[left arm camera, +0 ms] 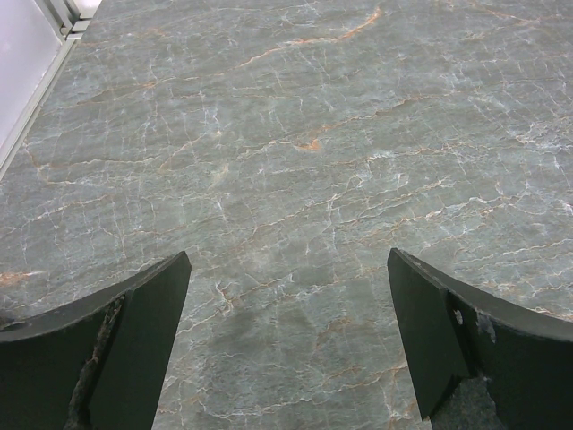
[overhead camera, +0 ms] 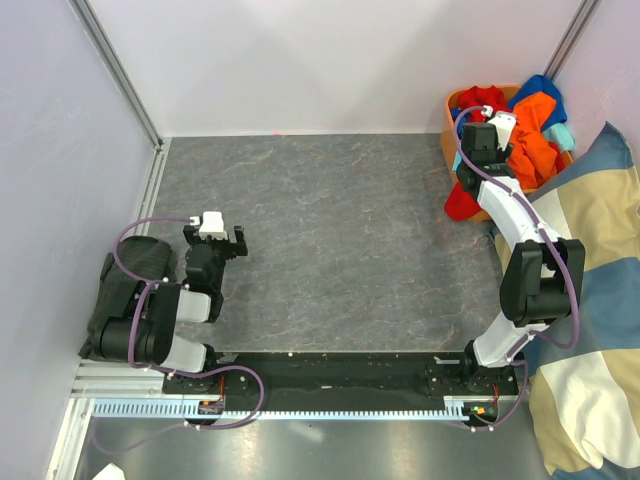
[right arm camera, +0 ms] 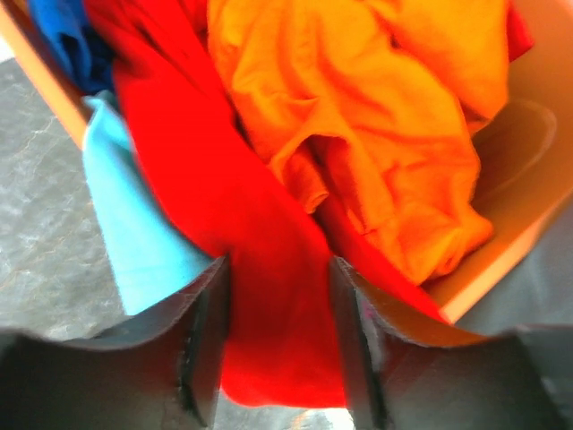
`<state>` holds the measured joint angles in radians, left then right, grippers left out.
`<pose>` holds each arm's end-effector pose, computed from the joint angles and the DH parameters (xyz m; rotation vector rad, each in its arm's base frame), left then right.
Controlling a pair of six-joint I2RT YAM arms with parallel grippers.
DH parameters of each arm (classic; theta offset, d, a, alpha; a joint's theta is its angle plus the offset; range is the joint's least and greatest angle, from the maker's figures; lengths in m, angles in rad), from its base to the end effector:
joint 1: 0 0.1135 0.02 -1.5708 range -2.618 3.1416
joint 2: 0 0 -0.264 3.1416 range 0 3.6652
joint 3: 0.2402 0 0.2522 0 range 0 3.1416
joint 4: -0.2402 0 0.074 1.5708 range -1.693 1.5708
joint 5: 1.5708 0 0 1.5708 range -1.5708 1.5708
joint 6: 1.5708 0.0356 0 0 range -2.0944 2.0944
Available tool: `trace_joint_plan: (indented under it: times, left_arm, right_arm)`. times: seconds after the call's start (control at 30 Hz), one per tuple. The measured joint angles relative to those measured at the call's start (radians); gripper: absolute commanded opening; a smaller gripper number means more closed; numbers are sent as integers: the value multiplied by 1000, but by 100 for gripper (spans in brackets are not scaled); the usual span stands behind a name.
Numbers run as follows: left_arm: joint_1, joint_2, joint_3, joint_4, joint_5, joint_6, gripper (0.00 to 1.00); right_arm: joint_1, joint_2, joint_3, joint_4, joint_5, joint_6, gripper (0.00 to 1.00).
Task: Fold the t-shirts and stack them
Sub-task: Grab crumpled tshirt from bin with the right arm
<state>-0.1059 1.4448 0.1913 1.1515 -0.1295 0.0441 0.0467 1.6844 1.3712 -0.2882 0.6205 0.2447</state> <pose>0.2282 -0.0196 0.1503 0.0276 1.6721 0.0616 0.3869 -0.0026 0.2991 0.5490 2.0128 -0.4953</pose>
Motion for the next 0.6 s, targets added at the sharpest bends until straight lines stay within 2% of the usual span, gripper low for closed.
trace_joint_plan:
  times: [0.03, 0.07, 0.13, 0.17, 0.2, 0.6]
  left_arm:
    - [0, 0, 0, 0, 0, 0, 100]
    - [0, 0, 0, 0, 0, 0, 100]
    - [0, 0, 0, 0, 0, 0, 100]
    - [0, 0, 0, 0, 0, 0, 100]
    - [0, 0, 0, 0, 0, 0, 100]
    - [0, 0, 0, 0, 0, 0, 100]
  right_arm:
    - [0, 0, 0, -1, -9, 4, 48]
    - [0, 0, -1, -1, -21, 8, 36]
    - [-4, 0, -3, -3, -45, 17, 19]
    - [-6, 0, -4, -4, -54, 17, 3]
    - [-8, 0, -6, -5, -61, 16, 0]
    - [-34, -50, -21, -6, -102, 55, 0]
